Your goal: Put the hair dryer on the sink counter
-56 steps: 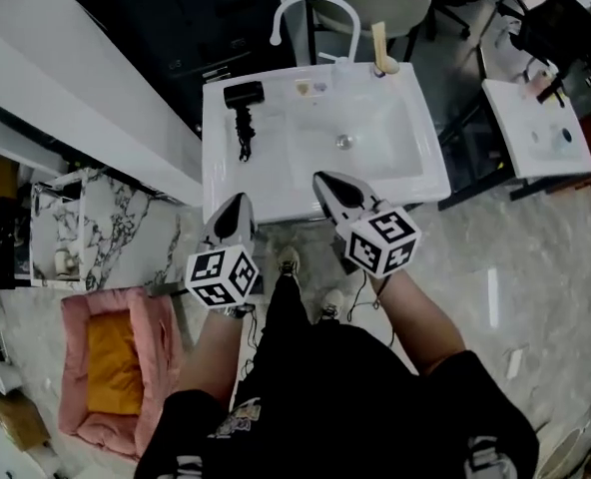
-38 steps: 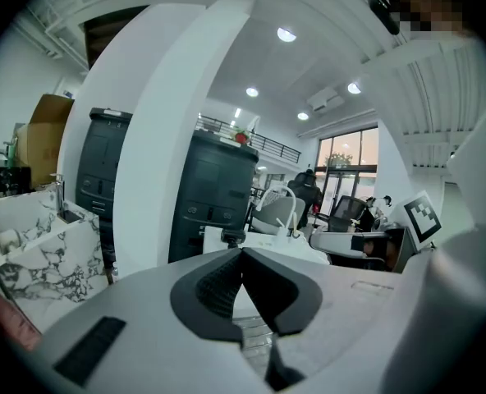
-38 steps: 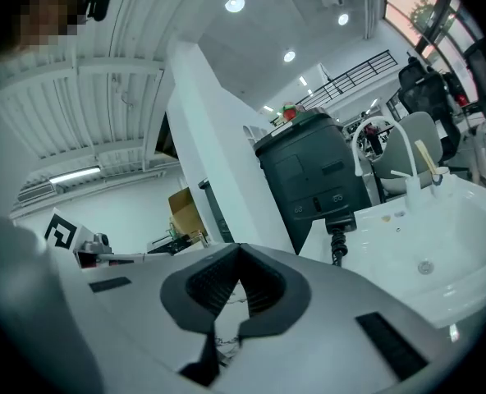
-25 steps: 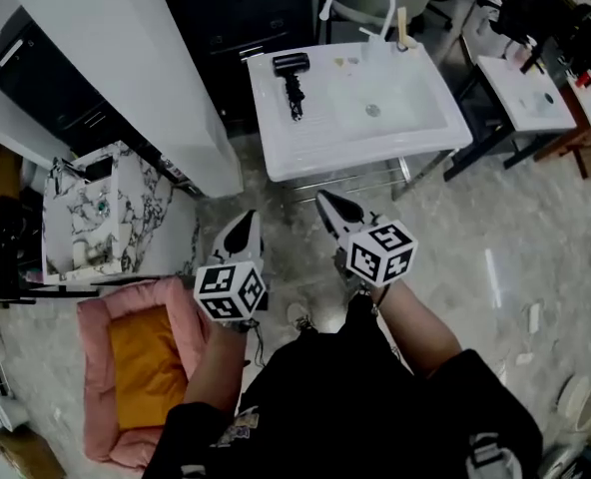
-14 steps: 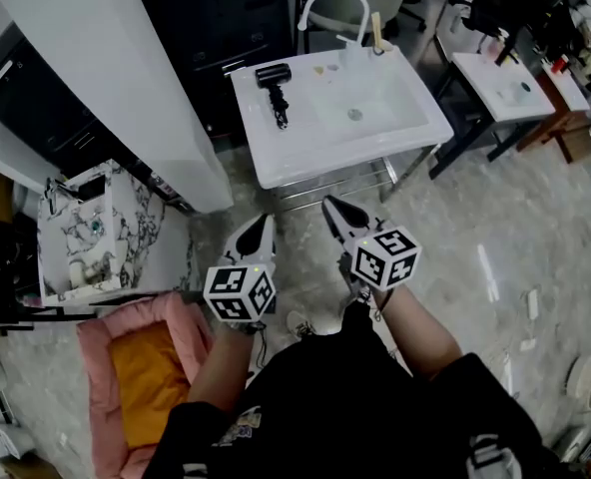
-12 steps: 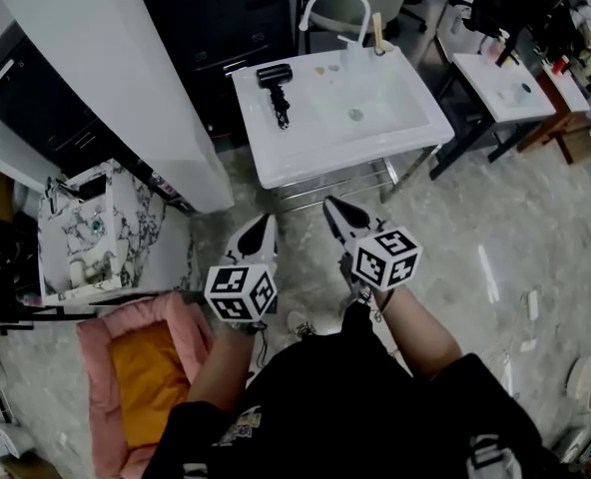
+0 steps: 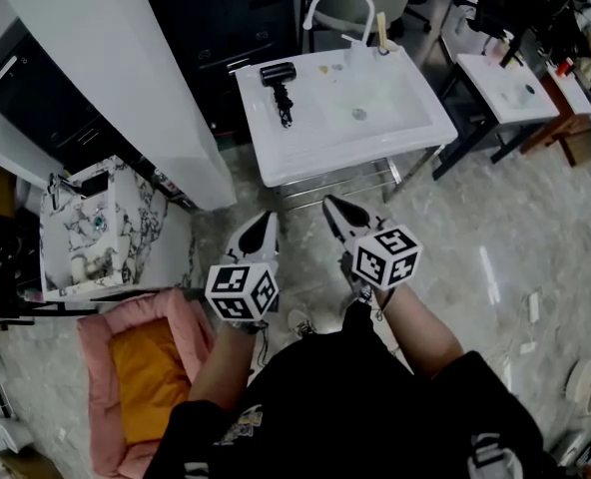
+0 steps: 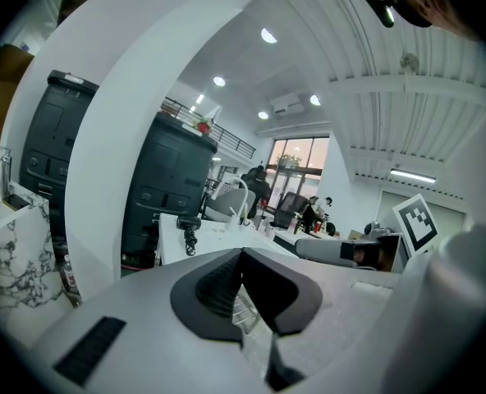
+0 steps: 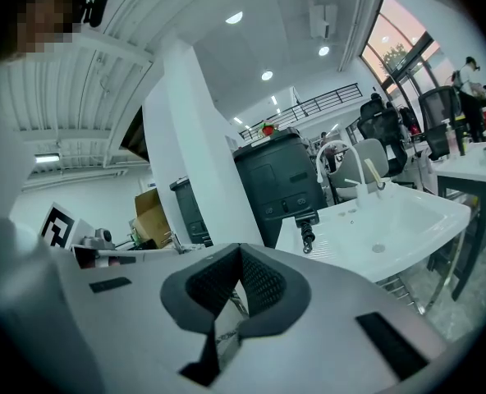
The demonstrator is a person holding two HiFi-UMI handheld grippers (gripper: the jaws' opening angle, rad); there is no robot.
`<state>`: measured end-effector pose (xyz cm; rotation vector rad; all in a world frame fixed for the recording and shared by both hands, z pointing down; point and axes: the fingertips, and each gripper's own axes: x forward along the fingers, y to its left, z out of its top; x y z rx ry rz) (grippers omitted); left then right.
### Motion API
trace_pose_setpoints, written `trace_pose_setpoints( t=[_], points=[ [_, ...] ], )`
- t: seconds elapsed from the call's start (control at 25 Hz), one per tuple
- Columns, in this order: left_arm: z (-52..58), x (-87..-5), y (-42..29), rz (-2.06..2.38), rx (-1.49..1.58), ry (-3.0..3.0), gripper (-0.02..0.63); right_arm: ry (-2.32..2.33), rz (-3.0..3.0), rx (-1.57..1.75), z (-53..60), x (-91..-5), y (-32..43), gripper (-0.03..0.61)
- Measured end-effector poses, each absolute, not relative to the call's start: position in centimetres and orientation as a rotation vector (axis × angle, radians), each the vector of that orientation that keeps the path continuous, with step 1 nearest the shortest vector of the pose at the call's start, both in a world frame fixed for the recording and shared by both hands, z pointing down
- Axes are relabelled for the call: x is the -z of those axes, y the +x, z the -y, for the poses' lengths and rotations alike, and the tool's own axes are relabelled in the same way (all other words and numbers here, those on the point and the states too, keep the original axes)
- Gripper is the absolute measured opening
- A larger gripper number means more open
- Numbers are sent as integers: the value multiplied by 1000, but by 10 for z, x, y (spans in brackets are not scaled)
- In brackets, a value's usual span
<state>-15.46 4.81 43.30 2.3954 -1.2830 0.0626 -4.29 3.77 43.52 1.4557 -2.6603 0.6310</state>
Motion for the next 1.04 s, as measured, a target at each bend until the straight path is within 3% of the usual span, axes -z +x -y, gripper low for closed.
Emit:
trace_pose_setpoints(
  t=[1.04],
  points=[
    [-52, -428, -142, 1281, -70, 2397, 3, 1447, 2670, -630, -40, -430, -33, -3]
  ],
)
